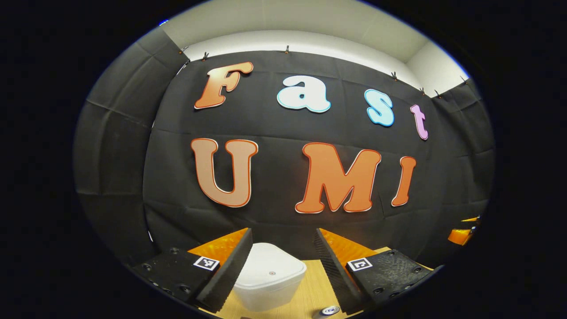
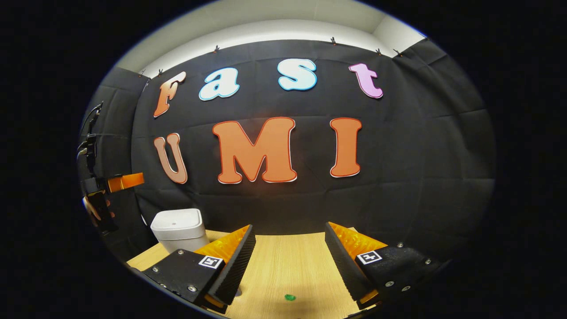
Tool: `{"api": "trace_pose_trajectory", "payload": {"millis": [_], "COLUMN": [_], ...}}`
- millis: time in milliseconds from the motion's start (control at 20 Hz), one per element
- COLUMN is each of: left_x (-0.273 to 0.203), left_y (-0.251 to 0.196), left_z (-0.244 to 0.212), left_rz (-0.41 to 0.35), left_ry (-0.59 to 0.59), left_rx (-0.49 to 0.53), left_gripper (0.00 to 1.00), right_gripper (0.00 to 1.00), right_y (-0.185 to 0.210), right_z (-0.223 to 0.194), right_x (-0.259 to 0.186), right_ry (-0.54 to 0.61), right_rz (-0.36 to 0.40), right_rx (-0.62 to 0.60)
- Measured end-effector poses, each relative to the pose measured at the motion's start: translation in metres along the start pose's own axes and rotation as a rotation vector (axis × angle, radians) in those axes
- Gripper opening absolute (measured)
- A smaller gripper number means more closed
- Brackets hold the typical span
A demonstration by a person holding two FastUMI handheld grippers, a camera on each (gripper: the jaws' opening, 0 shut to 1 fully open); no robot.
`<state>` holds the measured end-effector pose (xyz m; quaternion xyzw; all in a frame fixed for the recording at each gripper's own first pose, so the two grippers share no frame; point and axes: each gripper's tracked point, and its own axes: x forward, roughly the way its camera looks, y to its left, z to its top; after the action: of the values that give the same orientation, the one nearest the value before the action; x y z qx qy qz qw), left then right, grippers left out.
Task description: Press the lid of the desktop garbage bin to open it, pick up the crumpled paper on the desktop and throw it into the bin, then pick up the pop can on the desktop and drop it into the bin, and finally close the garbage bin lid.
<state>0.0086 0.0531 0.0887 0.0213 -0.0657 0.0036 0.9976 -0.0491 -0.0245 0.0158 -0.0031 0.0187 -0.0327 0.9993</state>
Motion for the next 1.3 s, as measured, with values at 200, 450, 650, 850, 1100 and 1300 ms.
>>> {"api": "trace_pose_trajectory", "payload": {"millis": [200, 450, 650, 850, 1100, 1300], "left_x": [0.011, 0.023, 0.026, 0.048, 0.09, 0.109], "left_y": [0.005, 0.005, 0.008, 0.009, 0.025, 0.034], "left_z": [0.006, -0.01, -0.021, -0.037, -0.073, -0.121], "left_rz": [0.014, 0.044, 0.047, 0.009, 0.006, 0.025], "left_ry": [-0.013, 0.059, 0.073, 0.129, 0.294, 0.476], "left_rx": [0.006, 0.029, -0.004, 0.037, 0.012, -0.078], "left_gripper": [0.82, 0.01, 0.0, 0.0, 0.0, 0.0], "right_gripper": [0.94, 0.94, 0.94, 0.94, 0.94, 0.94], "right_y": [-0.003, -0.006, -0.006, -0.005, -0.001, -0.005], "right_z": [0.0, -0.004, -0.008, -0.012, -0.024, -0.032], "right_x": [0.003, 0.008, 0.011, 0.019, 0.028, 0.033], "right_ry": [0.002, 0.01, 0.018, 0.028, 0.059, 0.083], "right_rz": [-0.006, -0.016, -0.014, -0.014, -0.005, -0.012], "right_rx": [0.003, 0.01, 0.009, 0.011, 0.025, 0.034]}}
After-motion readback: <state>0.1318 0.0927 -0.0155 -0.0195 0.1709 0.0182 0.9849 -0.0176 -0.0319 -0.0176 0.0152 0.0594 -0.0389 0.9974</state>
